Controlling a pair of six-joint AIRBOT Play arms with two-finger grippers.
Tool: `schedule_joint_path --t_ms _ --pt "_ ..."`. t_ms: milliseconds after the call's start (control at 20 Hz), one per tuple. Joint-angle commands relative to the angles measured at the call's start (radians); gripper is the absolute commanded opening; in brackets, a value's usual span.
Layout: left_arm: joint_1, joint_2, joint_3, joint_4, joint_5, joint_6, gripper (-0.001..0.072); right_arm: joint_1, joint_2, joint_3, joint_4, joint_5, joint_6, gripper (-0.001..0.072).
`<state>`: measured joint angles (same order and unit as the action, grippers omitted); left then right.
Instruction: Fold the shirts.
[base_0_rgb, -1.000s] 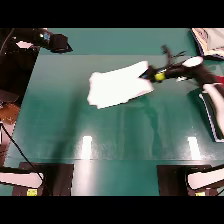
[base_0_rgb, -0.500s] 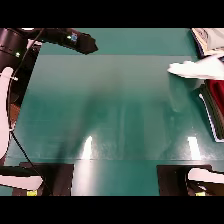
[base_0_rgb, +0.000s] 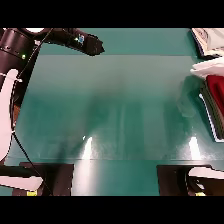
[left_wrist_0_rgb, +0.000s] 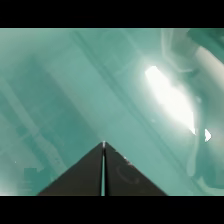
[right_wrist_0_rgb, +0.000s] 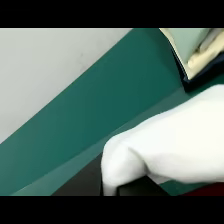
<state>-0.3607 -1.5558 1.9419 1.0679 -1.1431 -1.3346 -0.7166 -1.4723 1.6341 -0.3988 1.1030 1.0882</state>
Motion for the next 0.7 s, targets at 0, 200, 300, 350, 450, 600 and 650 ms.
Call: schedule_joint_path --t_ms 0,200,300,350,450,600,650 --pt "-0.002 0.000 0.000 0.002 0.001 0.000 0.0028 -0.076 0.015 0.134 0.029 0.160 -0.023 0.0012" --pt "-0.002 0.000 0.000 0.003 0.000 0.000 0.0028 -0.172 0.104 0.098 -0.057 0.192 0.018 0.0013" --pt "-0.002 0.000 0.000 0.003 -0.001 0.001 0.0028 -0.202 0.154 0.035 -0.174 0.191 0.042 0.0013" --pt "-0.002 0.000 0.000 0.003 -0.002 0.001 0.0027 -0.212 0.176 -0.002 -0.219 0.192 0.048 0.0013" --pt "-0.002 0.000 0.000 0.003 -0.003 0.008 0.0028 -0.240 0.222 -0.086 -0.309 0.195 0.058 0.0014" --pt "-0.002 0.000 0.000 0.003 -0.010 0.008 0.0027 -0.297 0.275 -0.181 -0.442 0.218 0.065 0.0014" --pt "-0.002 0.000 0.000 0.003 -0.010 0.015 0.0028 -0.318 0.288 -0.203 -0.504 0.225 0.082 0.0015"
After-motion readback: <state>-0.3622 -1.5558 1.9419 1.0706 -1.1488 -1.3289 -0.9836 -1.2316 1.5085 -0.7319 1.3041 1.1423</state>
